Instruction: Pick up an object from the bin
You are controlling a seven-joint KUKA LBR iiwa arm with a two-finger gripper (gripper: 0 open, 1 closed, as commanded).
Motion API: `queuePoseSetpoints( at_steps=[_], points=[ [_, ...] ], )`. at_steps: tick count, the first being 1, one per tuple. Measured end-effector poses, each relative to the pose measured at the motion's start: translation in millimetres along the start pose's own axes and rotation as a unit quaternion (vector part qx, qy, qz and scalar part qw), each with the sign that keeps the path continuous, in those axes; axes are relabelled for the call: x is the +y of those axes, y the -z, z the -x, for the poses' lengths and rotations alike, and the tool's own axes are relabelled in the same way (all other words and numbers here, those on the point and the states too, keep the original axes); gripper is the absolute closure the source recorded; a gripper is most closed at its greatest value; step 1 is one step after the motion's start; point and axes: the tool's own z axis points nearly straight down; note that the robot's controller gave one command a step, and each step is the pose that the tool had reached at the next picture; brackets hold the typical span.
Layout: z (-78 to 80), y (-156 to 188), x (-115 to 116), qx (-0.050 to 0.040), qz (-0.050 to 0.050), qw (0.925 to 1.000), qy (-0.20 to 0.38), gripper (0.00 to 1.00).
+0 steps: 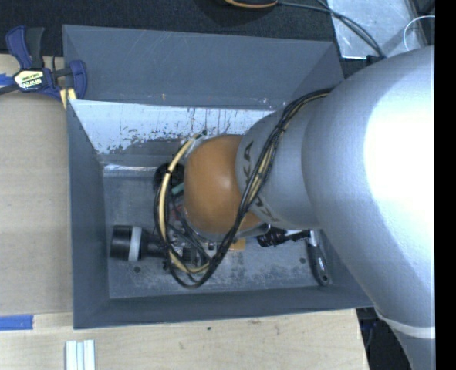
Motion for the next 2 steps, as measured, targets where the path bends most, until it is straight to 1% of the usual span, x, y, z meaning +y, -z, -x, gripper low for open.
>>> queuePoseSetpoints(
  at_steps=[1, 2],
  points=[
    [-1.2, 8.2, -0.7, 0.0025, -0.001, 1.0, 0.0, 1.0],
    [-2.4, 28.9, -1.4, 0.005, -0.002, 1.0, 0.0, 1.0]
  ],
)
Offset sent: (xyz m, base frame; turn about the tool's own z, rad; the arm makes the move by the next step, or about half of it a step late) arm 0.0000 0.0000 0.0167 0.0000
